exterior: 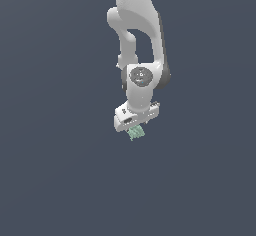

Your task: Pick up the object and move it to a goal position.

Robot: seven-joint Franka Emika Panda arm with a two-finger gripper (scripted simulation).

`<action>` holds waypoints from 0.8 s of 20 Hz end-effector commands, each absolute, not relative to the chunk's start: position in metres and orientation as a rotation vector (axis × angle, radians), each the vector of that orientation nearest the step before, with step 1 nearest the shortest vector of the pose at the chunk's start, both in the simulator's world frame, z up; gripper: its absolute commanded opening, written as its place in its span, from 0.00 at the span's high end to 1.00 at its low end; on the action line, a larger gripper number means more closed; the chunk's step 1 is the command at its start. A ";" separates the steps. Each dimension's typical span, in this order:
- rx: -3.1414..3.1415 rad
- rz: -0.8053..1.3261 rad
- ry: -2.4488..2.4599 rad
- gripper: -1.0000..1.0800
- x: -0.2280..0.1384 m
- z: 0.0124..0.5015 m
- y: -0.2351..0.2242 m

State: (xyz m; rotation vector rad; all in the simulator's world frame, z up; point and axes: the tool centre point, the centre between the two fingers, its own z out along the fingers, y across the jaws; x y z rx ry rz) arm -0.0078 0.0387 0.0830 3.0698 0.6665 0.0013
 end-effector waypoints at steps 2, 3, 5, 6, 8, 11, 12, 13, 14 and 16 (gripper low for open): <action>3.070 -0.001 0.669 0.04 -0.009 0.067 0.039; 3.069 0.000 0.670 0.04 -0.009 0.061 0.039; 3.069 0.000 0.671 0.04 -0.009 0.051 0.039; 3.069 0.000 0.672 0.04 -0.009 0.048 0.039; 3.069 0.000 0.673 0.04 -0.009 0.043 0.039; 3.069 0.000 0.673 0.04 -0.008 0.040 0.039; 3.069 0.000 0.673 1.00 -0.008 0.040 0.039; 3.069 0.000 0.673 1.00 -0.008 0.040 0.039; 3.069 0.000 0.673 1.00 -0.008 0.040 0.039; 3.069 0.000 0.673 1.00 -0.008 0.040 0.039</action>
